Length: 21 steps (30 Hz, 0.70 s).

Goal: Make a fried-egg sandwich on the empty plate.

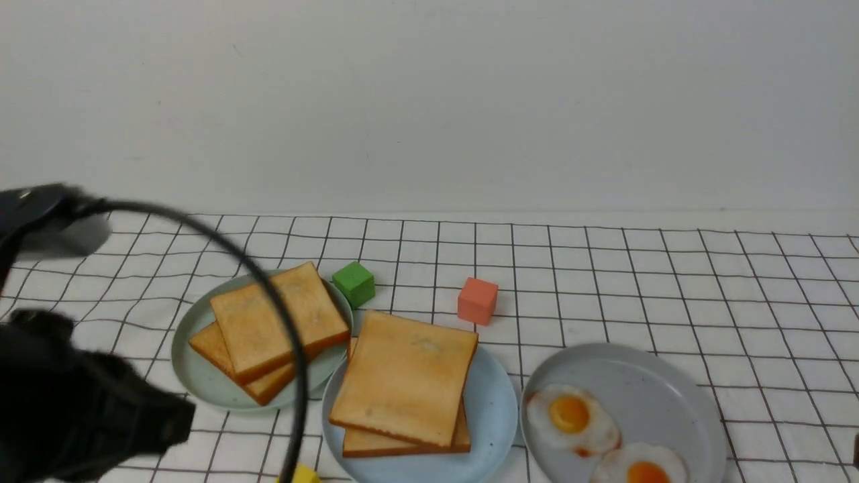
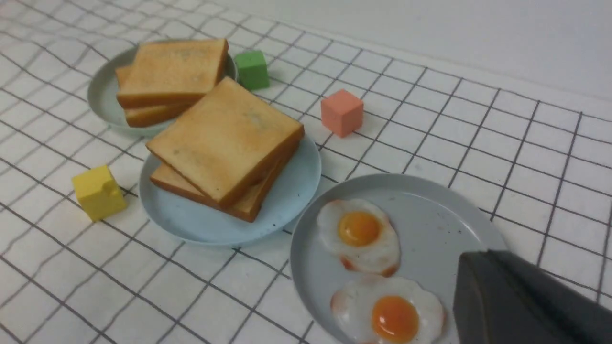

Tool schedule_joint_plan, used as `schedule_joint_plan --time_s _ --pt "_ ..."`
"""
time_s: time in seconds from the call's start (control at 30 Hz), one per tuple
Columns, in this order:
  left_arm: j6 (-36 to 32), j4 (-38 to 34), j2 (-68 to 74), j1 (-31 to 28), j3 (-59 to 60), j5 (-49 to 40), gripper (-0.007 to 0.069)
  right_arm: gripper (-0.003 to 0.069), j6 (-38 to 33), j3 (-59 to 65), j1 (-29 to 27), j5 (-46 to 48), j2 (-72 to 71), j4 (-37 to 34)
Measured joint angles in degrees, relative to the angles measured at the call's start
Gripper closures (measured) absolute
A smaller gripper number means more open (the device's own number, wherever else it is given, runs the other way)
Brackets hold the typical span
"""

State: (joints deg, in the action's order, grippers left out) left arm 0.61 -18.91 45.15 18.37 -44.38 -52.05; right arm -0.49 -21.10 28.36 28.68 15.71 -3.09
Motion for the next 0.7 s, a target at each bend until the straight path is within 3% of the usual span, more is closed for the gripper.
schedule_joint_plan --time_s 0.13,0.3,0.53,0.7 --pt "2.1 -1.5 -18.7 0.0 9.2 2.9 0.0638 0.0669 0.1 8.9 0.0 -10.2 -8.3 -2.1" --pt "7.1 0.3 -37.8 0.0 14.7 7.3 0.0638 0.0669 0.1 10.8 0.0 -17.6 -12.7 -1.4" --pt "10.3 13.1 -46.0 0.0 14.9 10.8 0.0638 0.0665 0.1 10.8 0.0 -18.7 -12.9 -1.0" --pt "10.3 16.4 -46.0 0.0 15.0 11.8 0.0638 0.0661 0.5 10.8 0.0 -18.8 -12.9 -1.0"
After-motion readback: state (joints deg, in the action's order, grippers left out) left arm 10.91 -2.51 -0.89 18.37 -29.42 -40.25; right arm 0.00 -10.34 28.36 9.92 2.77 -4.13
